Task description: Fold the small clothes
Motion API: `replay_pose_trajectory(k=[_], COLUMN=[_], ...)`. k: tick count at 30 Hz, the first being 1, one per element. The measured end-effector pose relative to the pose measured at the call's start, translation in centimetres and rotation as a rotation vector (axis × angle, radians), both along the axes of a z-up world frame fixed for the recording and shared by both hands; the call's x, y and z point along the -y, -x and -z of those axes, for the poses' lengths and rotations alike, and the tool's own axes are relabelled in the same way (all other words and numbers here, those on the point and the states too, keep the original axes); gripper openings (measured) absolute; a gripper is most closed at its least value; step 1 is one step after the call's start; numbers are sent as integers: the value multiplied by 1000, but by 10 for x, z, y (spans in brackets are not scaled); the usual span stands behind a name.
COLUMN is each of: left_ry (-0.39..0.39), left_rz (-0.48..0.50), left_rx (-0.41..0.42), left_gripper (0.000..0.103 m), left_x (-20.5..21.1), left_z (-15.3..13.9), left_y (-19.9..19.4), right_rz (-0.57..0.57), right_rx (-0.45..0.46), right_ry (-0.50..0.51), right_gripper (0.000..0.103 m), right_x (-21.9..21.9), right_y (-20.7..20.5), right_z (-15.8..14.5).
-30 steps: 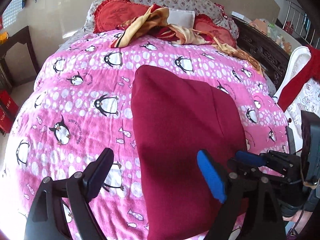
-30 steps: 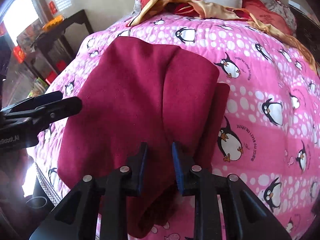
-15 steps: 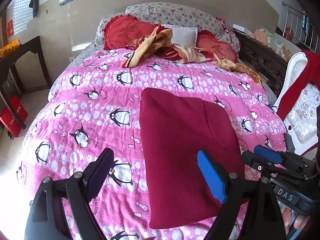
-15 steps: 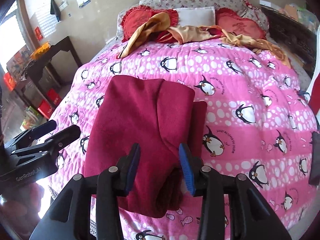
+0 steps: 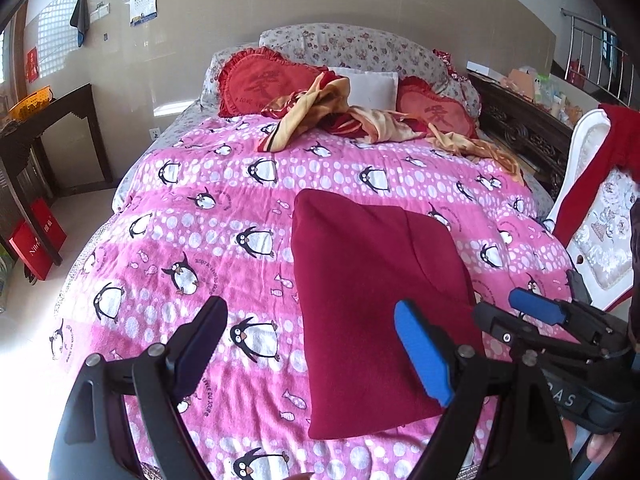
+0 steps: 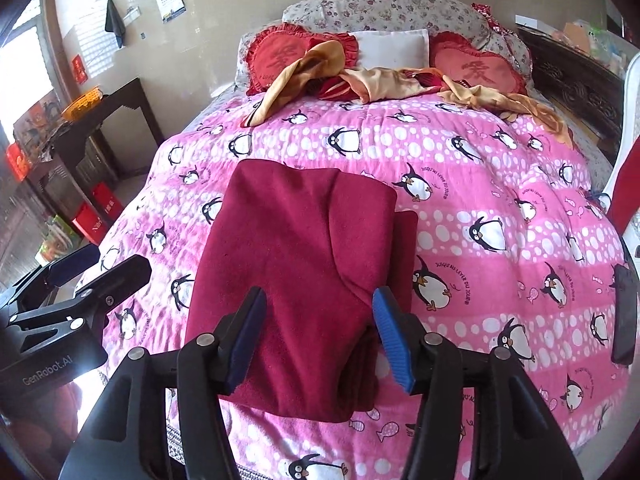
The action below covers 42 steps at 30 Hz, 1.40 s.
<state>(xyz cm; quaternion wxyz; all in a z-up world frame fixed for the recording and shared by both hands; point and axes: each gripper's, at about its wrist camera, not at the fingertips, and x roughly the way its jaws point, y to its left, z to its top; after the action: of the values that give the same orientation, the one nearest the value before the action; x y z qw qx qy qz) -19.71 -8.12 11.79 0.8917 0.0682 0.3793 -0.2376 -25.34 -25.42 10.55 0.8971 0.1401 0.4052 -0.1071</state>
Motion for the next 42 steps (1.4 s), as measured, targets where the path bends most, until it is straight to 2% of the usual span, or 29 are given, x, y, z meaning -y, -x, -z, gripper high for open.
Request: replay_pose_trajectory(k=[42], left_ry=[-5], left_rz=[-3], left_rx=[-46], left_gripper=[89], left_x=[0], left_z=[14], left_y=[-11], right_rz=[-22], right_rx=[-31], right_ry=[5], right_gripper=[45], right_x=[-8], right_y=[-16], right_z=[8])
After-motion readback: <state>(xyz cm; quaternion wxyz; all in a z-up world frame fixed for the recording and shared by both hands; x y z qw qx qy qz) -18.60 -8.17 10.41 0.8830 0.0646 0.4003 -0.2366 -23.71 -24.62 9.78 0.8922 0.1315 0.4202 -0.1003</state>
